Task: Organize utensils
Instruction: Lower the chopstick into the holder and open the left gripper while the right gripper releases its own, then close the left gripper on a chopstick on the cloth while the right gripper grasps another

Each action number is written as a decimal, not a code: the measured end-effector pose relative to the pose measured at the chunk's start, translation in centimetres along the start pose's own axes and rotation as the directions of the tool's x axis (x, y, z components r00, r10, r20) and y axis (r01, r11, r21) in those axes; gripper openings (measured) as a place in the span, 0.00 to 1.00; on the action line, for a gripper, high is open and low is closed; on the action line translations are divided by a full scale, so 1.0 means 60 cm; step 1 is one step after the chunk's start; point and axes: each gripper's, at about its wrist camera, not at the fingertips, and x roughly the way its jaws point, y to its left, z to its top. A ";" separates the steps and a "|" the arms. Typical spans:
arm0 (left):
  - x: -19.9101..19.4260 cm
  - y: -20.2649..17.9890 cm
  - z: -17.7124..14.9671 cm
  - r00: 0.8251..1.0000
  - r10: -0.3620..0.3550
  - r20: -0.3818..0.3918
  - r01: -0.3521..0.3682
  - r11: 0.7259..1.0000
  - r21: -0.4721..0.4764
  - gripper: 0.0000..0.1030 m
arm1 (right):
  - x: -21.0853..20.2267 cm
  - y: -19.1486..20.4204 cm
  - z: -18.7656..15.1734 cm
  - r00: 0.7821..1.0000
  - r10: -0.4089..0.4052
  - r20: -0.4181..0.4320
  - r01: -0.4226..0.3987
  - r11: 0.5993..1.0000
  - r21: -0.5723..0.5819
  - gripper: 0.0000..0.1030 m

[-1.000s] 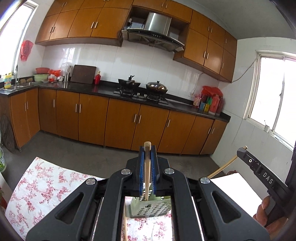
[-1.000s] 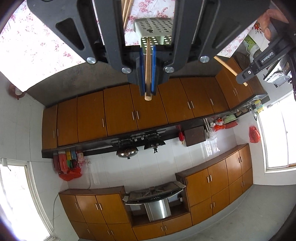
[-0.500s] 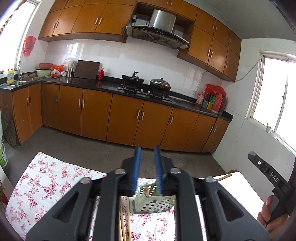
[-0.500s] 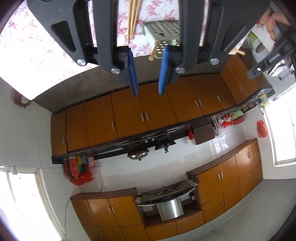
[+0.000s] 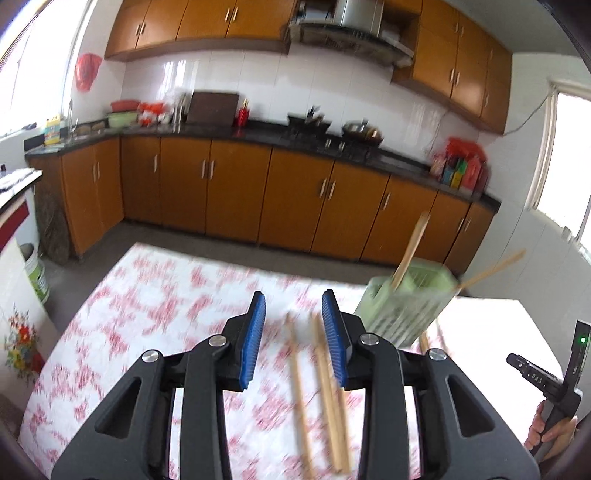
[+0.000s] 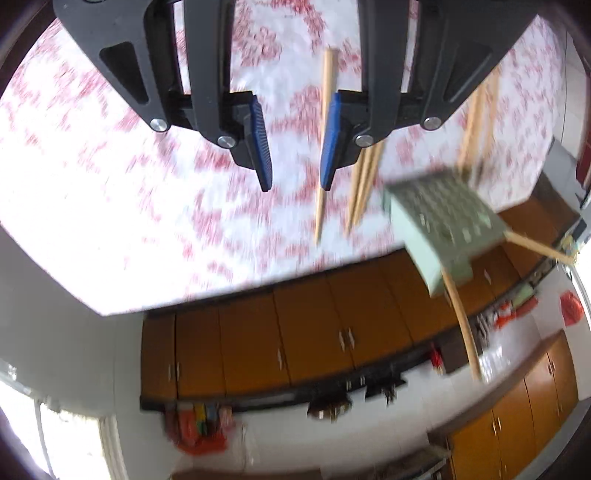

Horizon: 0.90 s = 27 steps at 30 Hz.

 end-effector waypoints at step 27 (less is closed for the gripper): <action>0.143 -0.030 -0.188 0.947 -0.037 -0.320 0.050 0.998 0.034 0.31 | 0.100 -0.004 -0.101 0.979 -0.168 -0.112 0.163 0.985 -0.049 0.08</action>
